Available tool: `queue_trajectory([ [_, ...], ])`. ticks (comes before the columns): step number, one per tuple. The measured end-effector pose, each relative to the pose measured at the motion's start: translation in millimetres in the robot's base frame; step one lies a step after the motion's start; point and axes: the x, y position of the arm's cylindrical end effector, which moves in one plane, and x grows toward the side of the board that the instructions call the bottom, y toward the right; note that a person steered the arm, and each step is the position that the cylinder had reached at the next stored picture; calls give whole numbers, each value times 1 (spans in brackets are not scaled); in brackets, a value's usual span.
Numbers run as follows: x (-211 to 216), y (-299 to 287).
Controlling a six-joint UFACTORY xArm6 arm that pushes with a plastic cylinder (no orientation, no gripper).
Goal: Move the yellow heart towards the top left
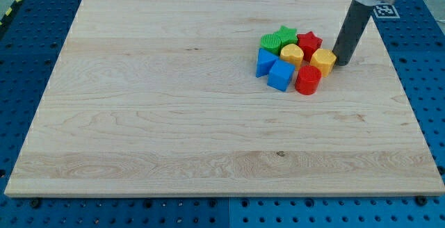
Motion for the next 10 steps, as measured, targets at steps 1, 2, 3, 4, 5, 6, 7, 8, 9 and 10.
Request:
queue_trajectory([
  [1, 5, 0],
  [2, 41, 0],
  [3, 49, -30],
  [4, 35, -54],
  [5, 13, -71],
  [6, -5, -65],
  [7, -22, -66],
  [8, -40, -116],
  [9, -50, -126],
  [10, -40, -101],
])
